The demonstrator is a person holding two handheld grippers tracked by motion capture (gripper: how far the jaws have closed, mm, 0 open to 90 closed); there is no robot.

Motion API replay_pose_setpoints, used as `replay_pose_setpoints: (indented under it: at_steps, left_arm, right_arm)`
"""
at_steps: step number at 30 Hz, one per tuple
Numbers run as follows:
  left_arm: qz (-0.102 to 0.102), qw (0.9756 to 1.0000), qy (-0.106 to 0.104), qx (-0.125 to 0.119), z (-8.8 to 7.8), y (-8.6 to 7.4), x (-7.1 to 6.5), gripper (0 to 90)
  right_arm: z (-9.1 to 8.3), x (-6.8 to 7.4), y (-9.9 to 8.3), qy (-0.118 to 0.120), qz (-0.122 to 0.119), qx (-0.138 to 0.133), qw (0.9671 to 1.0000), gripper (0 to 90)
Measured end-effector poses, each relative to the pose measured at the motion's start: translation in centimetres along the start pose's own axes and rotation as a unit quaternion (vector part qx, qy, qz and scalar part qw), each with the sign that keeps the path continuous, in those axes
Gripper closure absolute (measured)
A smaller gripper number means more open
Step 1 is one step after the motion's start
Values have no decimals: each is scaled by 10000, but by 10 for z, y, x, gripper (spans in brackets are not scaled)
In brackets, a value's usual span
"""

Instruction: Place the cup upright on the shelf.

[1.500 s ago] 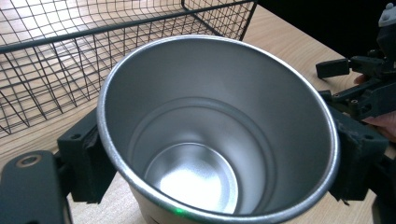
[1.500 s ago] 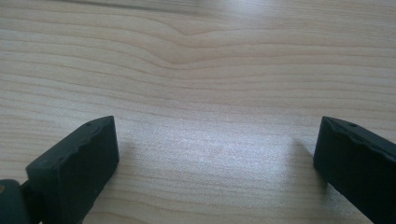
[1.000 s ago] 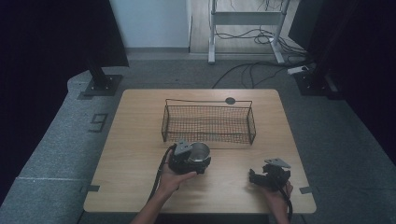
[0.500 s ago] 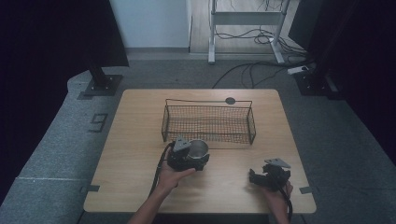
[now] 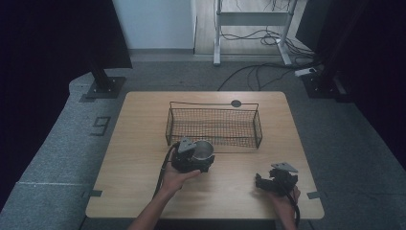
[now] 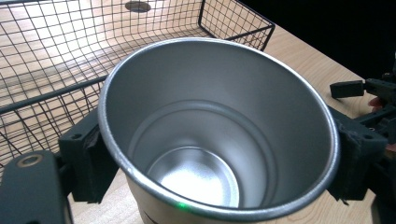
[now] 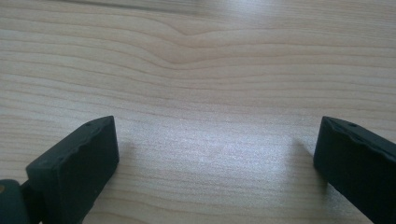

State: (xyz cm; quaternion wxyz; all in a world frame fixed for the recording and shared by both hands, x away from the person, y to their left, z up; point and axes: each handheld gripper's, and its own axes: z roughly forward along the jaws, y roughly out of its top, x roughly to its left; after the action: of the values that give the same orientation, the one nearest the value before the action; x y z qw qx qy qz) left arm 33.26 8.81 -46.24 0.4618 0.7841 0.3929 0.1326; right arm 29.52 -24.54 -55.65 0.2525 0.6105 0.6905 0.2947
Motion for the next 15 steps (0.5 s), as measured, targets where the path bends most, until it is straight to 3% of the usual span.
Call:
replay_pose_setpoints:
  at_steps: [15]
  left_arm:
    - [84,9999,103,7,3,14,4,138]
  right_arm:
    - [0,0,0,1,1,0,10000,0]
